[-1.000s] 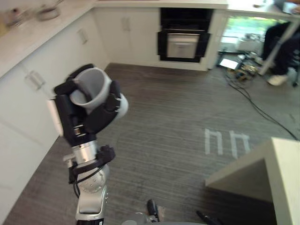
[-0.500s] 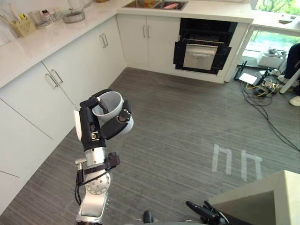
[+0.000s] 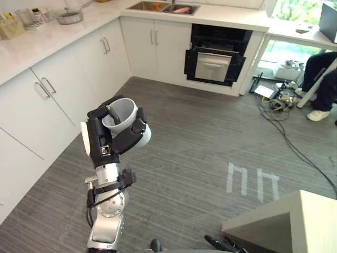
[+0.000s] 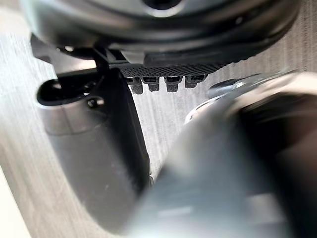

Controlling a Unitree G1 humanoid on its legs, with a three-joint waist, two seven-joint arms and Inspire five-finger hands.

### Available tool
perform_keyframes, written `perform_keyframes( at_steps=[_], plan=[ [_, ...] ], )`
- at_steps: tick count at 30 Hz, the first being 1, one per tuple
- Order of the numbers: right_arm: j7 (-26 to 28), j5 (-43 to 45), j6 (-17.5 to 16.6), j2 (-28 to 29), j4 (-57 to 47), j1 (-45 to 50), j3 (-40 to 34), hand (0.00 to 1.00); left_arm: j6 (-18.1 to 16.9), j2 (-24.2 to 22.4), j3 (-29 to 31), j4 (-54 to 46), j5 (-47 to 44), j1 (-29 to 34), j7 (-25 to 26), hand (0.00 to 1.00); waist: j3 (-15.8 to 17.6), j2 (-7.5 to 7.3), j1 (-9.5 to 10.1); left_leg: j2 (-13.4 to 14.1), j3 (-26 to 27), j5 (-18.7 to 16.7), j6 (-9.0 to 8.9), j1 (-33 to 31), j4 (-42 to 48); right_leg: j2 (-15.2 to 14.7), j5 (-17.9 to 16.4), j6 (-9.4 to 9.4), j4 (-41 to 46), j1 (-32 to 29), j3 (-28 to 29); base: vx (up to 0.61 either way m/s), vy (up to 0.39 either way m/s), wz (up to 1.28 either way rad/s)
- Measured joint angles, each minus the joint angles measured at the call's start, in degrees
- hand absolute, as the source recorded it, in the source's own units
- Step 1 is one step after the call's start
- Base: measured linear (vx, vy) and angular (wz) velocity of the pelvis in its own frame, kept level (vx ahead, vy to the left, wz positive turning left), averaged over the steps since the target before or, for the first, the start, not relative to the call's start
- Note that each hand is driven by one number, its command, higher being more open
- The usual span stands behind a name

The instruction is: Walk over to the sink, pick up the cup, carry it to the dishwasher, place the cup inside the dishwasher, then close the dishwasher door

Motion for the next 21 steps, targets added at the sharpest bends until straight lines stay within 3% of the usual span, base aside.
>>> perform_keyframes(
  at_steps=[4, 6, 8, 10, 12, 13, 14, 17, 21],
  plan=[
    [0.88, -1.46, -1.31, -0.23, -0.64, 0.46, 0.54, 1.0, 0.46, -1.85, 4.57, 0.08, 0.05, -0.65, 4.9, 0.0, -0.6, 0.0, -0.05, -0.24, -1.11, 0.0, 0.0, 0.02, 0.11, -0.08, -0.02, 0.04, -0.19, 0.5, -1.25, 0.02, -0.01, 0.15],
    [1.92, -2.61, -2.24, -0.71, -0.26, 0.32, 0.79, 1.0, 1.26, -2.06, 10.98, 1.27, 0.11, -0.75, 9.37, 0.0, -0.99, 0.1, 0.48, -0.61, -1.52, -0.24, -0.2, 0.07, -0.23, -0.7, -1.36, 0.41, 1.73, 0.69, -2.68, -0.01, -0.005, 0.26],
    [2.91, -2.63, -2.41, -1.25, 0.72, -0.28, 0.62, 1.0, 2.71, -3.9, 19.27, 1.72, 0.03, -0.69, 15.05, 0.0, -1.32, -0.29, 0.89, -1.71, -2.94, -0.92, 0.29, 0.57, -0.23, -3.3, -6.65, 1.36, 11.43, -2.12, -4.78, -0.01, 0.036, 0.46],
    [2.94, -2.02, -2.59, -1.37, 0.67, -0.17, 0.48, 1.0, 3.38, -4.04, 23.61, 2.79, 0.01, -0.32, 19.18, 0.0, -1.4, -0.36, 1.71, -2.58, -4.92, -1.49, 1.14, 1.28, -0.22, -6.22, -9.23, 2.29, 22.03, -5.36, -6.44, 0.04, 0.09, 0.56],
    [2.82, -0.85, -3.43, -1.18, 0.23, 0.03, -0.09, 1.0, 3.06, -3.64, 27.53, 3.92, -0.46, -0.02, 21.69, 0.0, -1.58, -0.8, 2.38, -3.12, -6.56, -1.81, 1.64, 2.08, -0.2, -9.55, -9.13, 1.74, 35.88, -10.56, -6.02, 0.07, 0.111, 0.57],
    [2.86, -0.24, -3.85, -0.96, -0.01, 0.28, -0.27, 1.0, 2.58, -2.74, 29.59, 4.87, -2.8, 0.01, 22.53, 0.0, -2.03, -1.81, 2.58, -4.02, -8.32, -1.95, 2.23, 2.6, -0.11, -11.31, -8.24, 0.82, 43.96, -14.31, -4.04, 0.14, 0.03, 0.72],
    [3.03, -0.24, -3.75, -0.51, 0.51, 0.34, -0.69, 1.0, 1.14, -2.25, 30.75, 6.24, -6.3, 0.03, 22.54, 0.0, -2.24, -2.5, 2.63, -4.19, -10.1, -2.12, 2.88, 3.41, 0.2, -11.18, -9.17, 1.34, 47.6, -15.82, -1.27, 0.15, 0.001, 0.79],
    [3.35, 0.07, -4.02, 1.48, 0.57, 0.61, -2.98, 1.0, -0.4, -3.08, 30.87, 8.49, -9.89, 0.52, 22.24, 0.0, -2.21, -2.5, 2.41, -3.26, -13.28, -2.95, 3.24, 4.24, 0.67, -10.03, -12.31, 1.75, 44.97, -18.73, 0.47, 0.13, -0.024, 0.64],
    [3.6, 0.67, -4.31, 3.25, -0.77, 0.89, -3.65, 1.0, -0.09, -3.19, 24.08, 7.95, -9.85, 0.52, 20.02, 0.0, -2.05, -2.37, 1.69, -1.18, -14.01, -7.01, 2.75, 5.58, 4.1, -5.48, -11.12, 2.62, 33.1, -23.17, 6.15, 0.16, -0.087, 0.08]
  ],
)
